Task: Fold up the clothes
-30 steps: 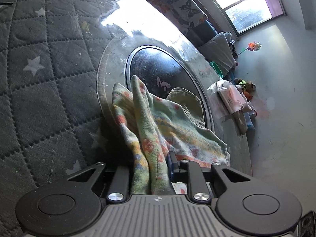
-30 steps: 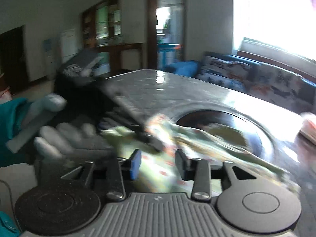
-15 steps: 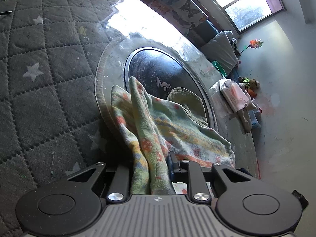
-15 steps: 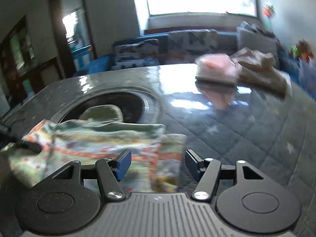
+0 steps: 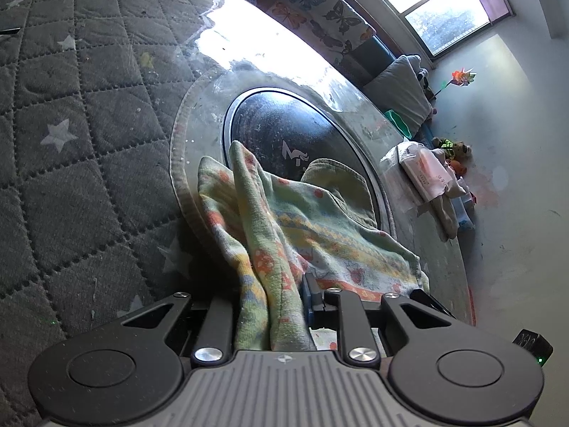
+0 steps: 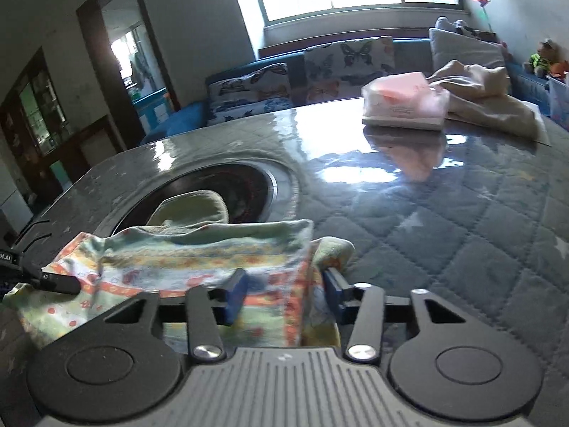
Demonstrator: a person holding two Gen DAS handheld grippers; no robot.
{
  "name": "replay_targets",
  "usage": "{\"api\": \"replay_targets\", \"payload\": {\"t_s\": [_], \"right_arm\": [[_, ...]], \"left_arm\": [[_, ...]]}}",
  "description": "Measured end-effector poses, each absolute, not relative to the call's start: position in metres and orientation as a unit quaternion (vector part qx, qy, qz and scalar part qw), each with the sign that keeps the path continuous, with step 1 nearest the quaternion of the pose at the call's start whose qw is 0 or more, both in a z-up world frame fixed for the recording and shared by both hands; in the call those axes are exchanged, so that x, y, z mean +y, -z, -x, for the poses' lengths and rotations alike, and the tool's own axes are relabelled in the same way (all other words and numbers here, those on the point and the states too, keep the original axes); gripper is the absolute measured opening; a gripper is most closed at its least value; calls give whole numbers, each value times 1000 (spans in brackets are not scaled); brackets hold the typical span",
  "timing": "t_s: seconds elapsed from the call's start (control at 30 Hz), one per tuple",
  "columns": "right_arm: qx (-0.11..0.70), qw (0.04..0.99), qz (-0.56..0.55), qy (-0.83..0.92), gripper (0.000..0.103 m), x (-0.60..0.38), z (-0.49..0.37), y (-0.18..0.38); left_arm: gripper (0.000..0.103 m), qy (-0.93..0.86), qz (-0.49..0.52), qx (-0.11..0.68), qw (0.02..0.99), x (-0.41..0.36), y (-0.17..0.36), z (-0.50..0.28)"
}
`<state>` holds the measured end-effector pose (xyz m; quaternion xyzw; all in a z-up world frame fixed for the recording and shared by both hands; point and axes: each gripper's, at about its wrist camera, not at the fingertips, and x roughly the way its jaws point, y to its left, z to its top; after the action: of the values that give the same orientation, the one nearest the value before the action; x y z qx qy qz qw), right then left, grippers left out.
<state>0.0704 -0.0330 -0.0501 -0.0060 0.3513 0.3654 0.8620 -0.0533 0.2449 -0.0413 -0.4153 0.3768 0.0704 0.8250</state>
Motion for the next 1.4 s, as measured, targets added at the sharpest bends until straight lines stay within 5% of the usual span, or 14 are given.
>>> {"api": "replay_targets", "payload": {"t_s": [0.27,1.4], "right_arm": [[346,860,-4,-374,11,-36,-66,42],[213,944,-13,-253,8,-181,-61,-57]], "left_arm": [[20,-81,369,393,838,234,30,46],[16,79,210,387,894,79,-62,-85]]}}
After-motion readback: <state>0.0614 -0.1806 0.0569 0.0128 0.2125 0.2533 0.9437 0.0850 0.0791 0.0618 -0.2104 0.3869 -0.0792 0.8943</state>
